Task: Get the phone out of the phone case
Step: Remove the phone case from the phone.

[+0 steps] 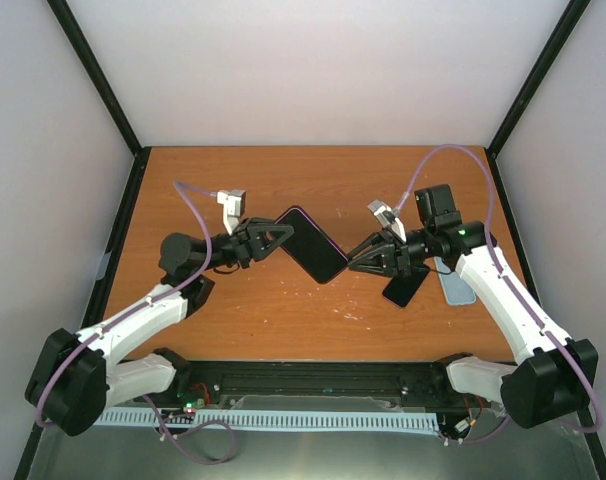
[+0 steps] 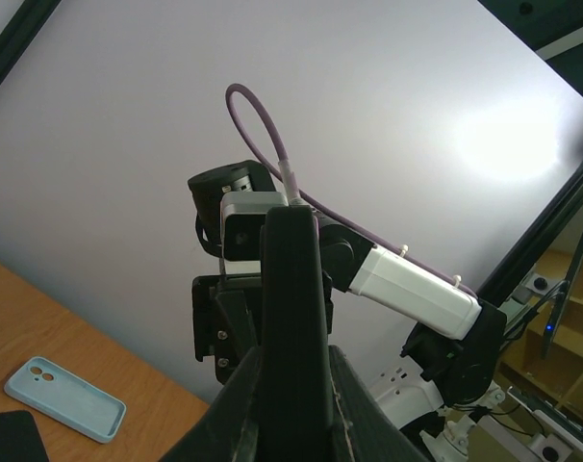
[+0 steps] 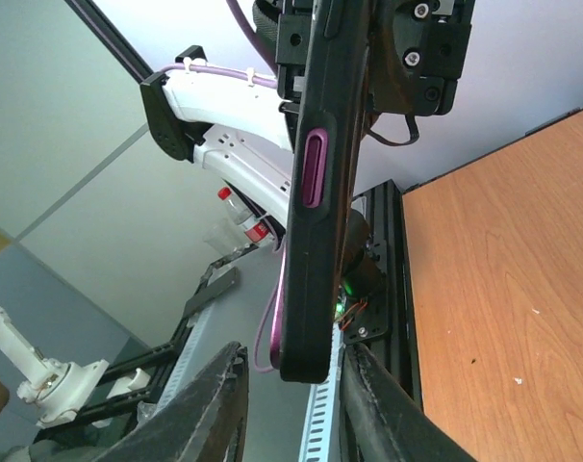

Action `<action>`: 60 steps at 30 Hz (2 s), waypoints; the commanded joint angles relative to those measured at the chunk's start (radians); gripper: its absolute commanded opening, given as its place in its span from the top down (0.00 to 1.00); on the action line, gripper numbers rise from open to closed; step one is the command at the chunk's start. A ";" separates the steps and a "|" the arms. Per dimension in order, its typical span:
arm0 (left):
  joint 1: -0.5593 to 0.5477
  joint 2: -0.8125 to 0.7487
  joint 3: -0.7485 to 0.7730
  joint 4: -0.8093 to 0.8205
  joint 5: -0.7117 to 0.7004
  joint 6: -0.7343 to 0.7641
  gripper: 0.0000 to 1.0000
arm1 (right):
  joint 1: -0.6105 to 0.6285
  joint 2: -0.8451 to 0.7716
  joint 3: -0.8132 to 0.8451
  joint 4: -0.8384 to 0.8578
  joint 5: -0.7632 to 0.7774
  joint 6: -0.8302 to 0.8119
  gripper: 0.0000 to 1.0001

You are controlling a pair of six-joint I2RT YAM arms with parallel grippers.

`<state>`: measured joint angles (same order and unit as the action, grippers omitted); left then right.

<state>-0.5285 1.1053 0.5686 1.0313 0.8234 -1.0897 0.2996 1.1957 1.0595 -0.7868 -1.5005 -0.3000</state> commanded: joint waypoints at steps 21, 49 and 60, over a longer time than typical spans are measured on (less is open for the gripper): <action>-0.016 0.070 0.013 0.539 0.125 -0.312 1.00 | 0.009 0.083 0.009 0.124 0.178 0.126 0.94; -0.042 -0.123 0.121 0.119 0.249 -0.116 1.00 | 0.003 0.060 0.155 -0.205 0.049 -0.206 0.74; -0.042 -0.138 0.161 -0.142 0.161 0.052 1.00 | 0.104 -0.069 0.149 -0.246 0.149 -0.199 0.48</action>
<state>-0.5716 0.9623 0.6823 0.9031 1.0336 -1.0813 0.3523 1.0920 1.1942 -0.9714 -1.3964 -0.4599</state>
